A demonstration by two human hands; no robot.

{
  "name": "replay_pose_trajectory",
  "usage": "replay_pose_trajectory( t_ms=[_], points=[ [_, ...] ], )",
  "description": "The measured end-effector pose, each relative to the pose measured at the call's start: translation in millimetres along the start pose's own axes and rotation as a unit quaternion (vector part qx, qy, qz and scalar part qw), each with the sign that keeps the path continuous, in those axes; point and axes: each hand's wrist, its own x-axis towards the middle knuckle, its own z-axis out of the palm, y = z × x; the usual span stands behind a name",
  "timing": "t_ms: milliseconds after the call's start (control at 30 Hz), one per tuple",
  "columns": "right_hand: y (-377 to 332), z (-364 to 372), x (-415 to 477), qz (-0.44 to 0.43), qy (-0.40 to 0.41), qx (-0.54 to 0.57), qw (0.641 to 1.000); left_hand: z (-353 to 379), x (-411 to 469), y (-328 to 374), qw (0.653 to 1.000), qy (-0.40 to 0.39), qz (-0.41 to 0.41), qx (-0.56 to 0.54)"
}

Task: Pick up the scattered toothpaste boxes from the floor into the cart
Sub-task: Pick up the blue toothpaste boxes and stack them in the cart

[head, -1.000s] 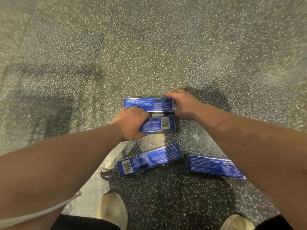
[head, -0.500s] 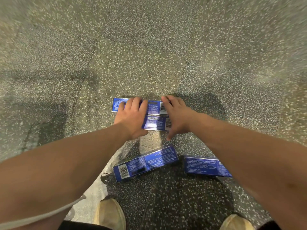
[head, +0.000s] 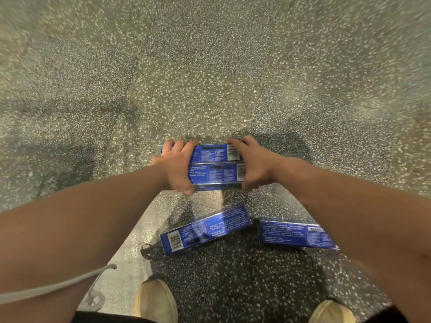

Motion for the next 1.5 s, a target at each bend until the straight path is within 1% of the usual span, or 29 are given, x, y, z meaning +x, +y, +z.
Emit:
replay_pose_trajectory(
  t_ms=[67,133,167,233,333,400,433,500,533,600,633,700,767,833,900,967,1067,1200,1367,1500],
  points=[
    [-2,-10,-2,0.010,-0.010,0.113,0.993,-6,0,-3,0.999,-0.008,0.001,-0.053],
    [-1,-14,-3,0.033,-0.017,0.182,0.983,-12,-2,-3,0.993,-0.035,0.001,-0.114],
    [0,-15,-5,0.044,-0.031,0.249,0.967,-14,-2,-4,0.988,-0.051,-0.001,-0.145],
    [5,-15,-8,0.073,-0.052,0.378,0.921,-16,-3,-6,0.970,-0.085,-0.015,-0.228],
    [11,-18,-15,0.088,-0.047,0.497,0.862,-20,-8,-2,0.927,-0.129,-0.028,-0.351],
    [12,-21,-19,0.093,-0.009,0.546,0.832,-24,-14,5,0.900,-0.168,-0.031,-0.400],
    [11,-23,-21,0.098,0.011,0.564,0.820,-26,-19,9,0.879,-0.197,-0.036,-0.433],
    [4,-25,-26,0.113,0.044,0.579,0.806,-30,-27,15,0.840,-0.252,-0.050,-0.478],
    [1,-25,-27,0.118,0.053,0.579,0.805,-30,-27,14,0.831,-0.269,-0.061,-0.483],
    [-7,-27,-30,0.131,0.066,0.581,0.801,-32,-27,15,0.825,-0.291,-0.078,-0.478],
    [-11,-28,-32,0.136,0.075,0.592,0.791,-35,-28,17,0.826,-0.296,-0.084,-0.473],
    [-17,-31,-36,0.129,0.087,0.630,0.761,-44,-34,25,0.827,-0.306,-0.084,-0.463],
    [-21,-33,-40,0.125,0.094,0.649,0.745,-49,-41,34,0.825,-0.327,-0.082,-0.453],
    [-26,-33,-44,0.135,0.100,0.642,0.748,-51,-46,41,0.823,-0.335,-0.092,-0.450],
    [-31,-32,-49,0.137,0.111,0.627,0.759,-51,-49,46,0.818,-0.331,-0.104,-0.458],
    [-37,-31,-53,0.141,0.113,0.620,0.764,-50,-52,51,0.798,-0.313,-0.099,-0.506],
    [-43,-32,-57,0.146,0.112,0.623,0.760,-54,-54,53,0.760,-0.273,-0.080,-0.584],
    [-58,-30,-57,0.152,0.131,0.597,0.776,-59,-58,49,0.748,-0.256,-0.068,-0.608],
    [-80,-29,-57,0.158,0.158,0.604,0.765,-62,-63,53,0.729,-0.239,-0.044,-0.640],
    [-87,-28,-59,0.159,0.150,0.598,0.771,-62,-66,54,0.708,-0.222,-0.042,-0.669]
  ],
)
